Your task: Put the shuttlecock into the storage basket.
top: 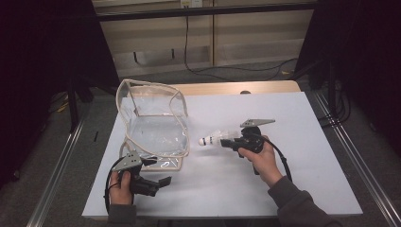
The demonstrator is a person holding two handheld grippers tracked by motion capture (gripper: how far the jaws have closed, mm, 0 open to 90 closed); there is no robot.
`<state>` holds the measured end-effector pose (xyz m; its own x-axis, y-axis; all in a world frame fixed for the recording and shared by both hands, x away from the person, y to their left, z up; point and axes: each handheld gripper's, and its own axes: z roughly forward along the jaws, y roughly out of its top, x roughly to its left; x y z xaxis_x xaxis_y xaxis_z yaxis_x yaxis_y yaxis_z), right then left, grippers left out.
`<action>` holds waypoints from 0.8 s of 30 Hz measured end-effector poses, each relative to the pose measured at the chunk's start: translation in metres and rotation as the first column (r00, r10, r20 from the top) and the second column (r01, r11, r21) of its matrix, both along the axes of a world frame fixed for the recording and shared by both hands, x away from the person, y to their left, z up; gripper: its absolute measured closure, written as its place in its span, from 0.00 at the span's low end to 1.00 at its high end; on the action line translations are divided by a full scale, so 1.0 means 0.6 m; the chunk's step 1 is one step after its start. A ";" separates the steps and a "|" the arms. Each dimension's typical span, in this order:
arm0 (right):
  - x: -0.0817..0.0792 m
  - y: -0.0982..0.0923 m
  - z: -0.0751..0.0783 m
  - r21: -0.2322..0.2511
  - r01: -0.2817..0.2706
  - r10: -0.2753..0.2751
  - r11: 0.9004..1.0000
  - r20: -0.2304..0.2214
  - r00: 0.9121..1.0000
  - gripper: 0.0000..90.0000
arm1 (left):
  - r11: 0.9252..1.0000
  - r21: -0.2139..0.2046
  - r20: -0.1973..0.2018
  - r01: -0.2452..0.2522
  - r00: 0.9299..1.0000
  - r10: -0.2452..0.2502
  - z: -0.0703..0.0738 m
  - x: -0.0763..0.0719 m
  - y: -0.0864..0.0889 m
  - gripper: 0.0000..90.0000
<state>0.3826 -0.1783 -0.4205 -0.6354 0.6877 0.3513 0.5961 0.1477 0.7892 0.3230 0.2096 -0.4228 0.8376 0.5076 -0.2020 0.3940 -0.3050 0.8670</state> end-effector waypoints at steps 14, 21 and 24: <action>0.001 -0.005 0.036 -0.016 -0.034 0.034 0.999 0.005 0.999 0.97 | 1.000 -0.003 0.002 0.002 1.000 -0.002 0.000 0.000 0.001 0.03; 0.002 -0.006 0.053 -0.020 -0.045 0.046 0.999 0.008 0.999 0.97 | 1.000 -0.007 0.007 0.001 1.000 -0.001 0.001 0.000 0.002 0.03; 0.003 -0.006 0.058 -0.016 -0.050 0.050 0.999 0.003 0.999 0.97 | 1.000 -0.006 0.006 -0.001 1.000 0.001 0.001 0.000 0.003 0.03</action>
